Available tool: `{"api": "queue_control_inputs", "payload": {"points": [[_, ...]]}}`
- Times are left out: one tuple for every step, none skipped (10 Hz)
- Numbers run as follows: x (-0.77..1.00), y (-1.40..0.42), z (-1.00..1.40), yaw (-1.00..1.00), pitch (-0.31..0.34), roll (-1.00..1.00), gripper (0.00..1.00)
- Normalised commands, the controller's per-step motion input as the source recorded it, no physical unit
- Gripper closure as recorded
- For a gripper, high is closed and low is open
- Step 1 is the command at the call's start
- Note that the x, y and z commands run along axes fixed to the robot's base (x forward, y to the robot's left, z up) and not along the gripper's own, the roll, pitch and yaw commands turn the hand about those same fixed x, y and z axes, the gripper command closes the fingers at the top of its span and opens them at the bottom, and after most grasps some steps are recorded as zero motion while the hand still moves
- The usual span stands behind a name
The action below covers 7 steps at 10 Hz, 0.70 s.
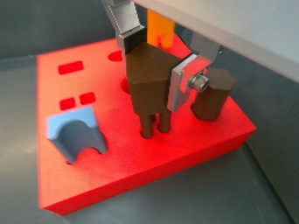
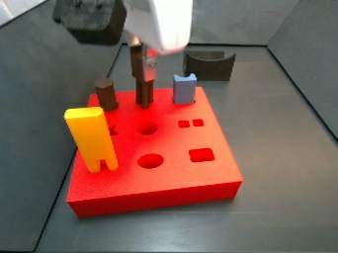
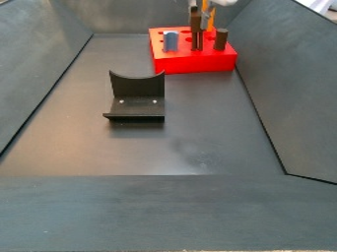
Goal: Pick up the 3 prong object. Move up. Move to above the board. Insert the 3 prong object.
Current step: Insert the 3 prong object.
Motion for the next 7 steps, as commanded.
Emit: {"api": "queue_control_inputs", "payload": {"points": [[-0.33, 0.06, -0.43, -0.02, 0.0, 0.19, 1.0], [-0.35, 0.0, -0.39, -0.1, 0.0, 0.14, 1.0], [-0.26, 0.0, -0.4, -0.05, -0.059, 0.09, 1.0], [-0.15, 0.0, -0.34, 0.0, -0.057, 0.09, 1.0], [-0.02, 0.0, -0.05, 0.0, -0.001, 0.0, 1.0], [0.0, 0.0, 0.0, 0.0, 0.011, 0.0, 1.0], [0.0, 0.0, 0.0, 0.0, 0.0, 0.0, 1.0]]}}
